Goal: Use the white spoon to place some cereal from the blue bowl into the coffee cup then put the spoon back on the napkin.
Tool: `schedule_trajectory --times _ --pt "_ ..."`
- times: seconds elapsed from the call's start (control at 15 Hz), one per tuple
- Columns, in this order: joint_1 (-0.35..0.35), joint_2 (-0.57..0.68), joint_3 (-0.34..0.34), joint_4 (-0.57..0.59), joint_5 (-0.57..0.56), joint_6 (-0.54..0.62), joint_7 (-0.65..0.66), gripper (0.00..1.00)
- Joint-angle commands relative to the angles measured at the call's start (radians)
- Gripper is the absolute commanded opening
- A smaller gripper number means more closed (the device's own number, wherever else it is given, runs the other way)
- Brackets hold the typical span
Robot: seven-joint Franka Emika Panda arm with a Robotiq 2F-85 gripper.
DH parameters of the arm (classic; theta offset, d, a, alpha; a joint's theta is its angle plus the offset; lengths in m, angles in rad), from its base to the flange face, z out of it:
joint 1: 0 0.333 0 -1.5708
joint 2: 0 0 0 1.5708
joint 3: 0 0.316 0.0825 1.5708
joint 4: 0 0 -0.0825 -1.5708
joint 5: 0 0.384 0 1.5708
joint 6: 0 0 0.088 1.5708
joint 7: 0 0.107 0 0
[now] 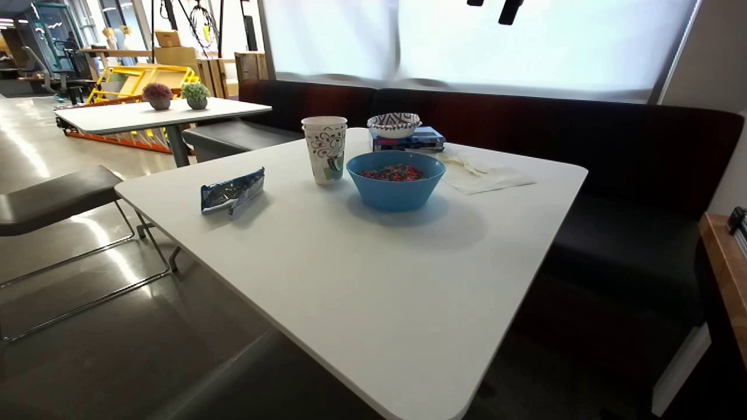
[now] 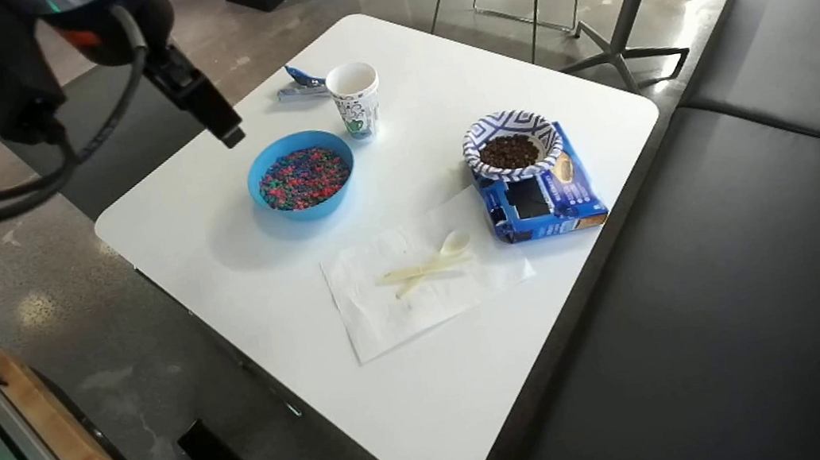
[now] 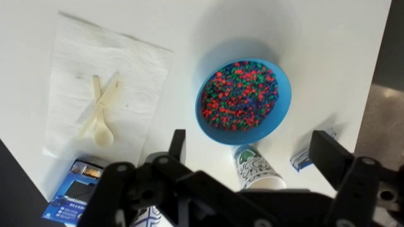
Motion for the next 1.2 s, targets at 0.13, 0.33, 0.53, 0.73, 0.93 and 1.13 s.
schedule_trajectory --times 0.13,0.33,0.53,0.73,0.93,1.13 --pt "-0.014 0.218 -0.073 0.053 0.089 0.321 -0.134 1.0" --pt "-0.021 0.318 -0.099 0.08 0.153 0.442 -0.226 1.0" --pt "-0.046 0.414 -0.12 0.085 0.101 0.547 -0.198 1.0" --pt "-0.112 0.509 -0.099 0.096 0.013 0.567 -0.067 1.0" --pt "-0.112 0.594 -0.108 0.131 0.107 0.55 0.002 1.0" --pt "-0.16 0.668 -0.033 0.189 0.309 0.561 -0.054 1.0"
